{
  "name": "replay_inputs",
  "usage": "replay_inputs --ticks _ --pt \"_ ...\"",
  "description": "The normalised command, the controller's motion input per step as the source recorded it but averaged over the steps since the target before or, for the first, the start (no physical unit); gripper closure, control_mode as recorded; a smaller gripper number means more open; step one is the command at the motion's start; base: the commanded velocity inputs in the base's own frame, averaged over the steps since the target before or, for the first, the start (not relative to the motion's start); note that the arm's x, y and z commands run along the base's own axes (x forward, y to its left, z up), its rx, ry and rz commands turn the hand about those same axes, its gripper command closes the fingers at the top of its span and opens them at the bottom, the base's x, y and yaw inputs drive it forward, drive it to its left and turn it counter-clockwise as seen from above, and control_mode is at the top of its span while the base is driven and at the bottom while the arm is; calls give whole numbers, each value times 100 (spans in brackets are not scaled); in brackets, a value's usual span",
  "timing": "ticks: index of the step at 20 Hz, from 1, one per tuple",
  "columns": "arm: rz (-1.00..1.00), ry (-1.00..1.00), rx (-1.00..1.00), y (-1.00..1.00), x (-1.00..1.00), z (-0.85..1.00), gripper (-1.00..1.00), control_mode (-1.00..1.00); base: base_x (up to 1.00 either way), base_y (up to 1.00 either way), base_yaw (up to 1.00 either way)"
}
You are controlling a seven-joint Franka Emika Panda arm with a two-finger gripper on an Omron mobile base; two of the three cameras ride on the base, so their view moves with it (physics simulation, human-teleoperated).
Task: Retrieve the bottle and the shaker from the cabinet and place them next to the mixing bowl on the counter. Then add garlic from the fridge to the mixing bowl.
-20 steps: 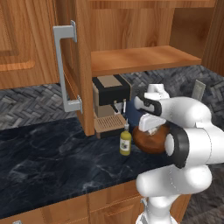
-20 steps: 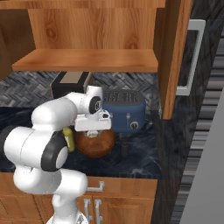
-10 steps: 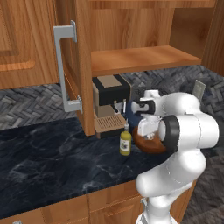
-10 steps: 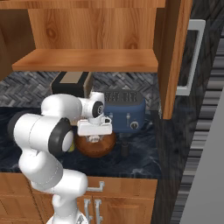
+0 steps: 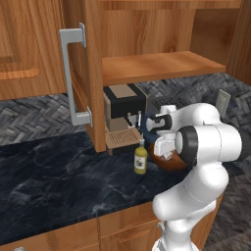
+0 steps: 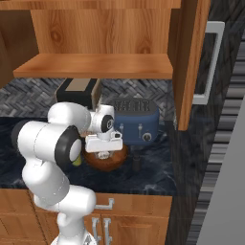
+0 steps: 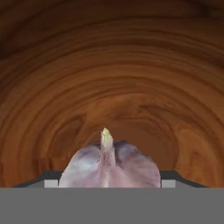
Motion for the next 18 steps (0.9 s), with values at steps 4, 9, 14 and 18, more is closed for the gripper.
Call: replay_inputs --ticks 4,9,14,18 --pt "0 0 0 0 -10 0 100 -100 0 0 0" --pt "0 -2 0 0 -24 5 -100 -100 0 0 0" --pt "0 -5 0 0 -22 31 -100 -100 0 0 0" --pt "0 -6 1 0 -3 62 -100 -100 0 0 0"
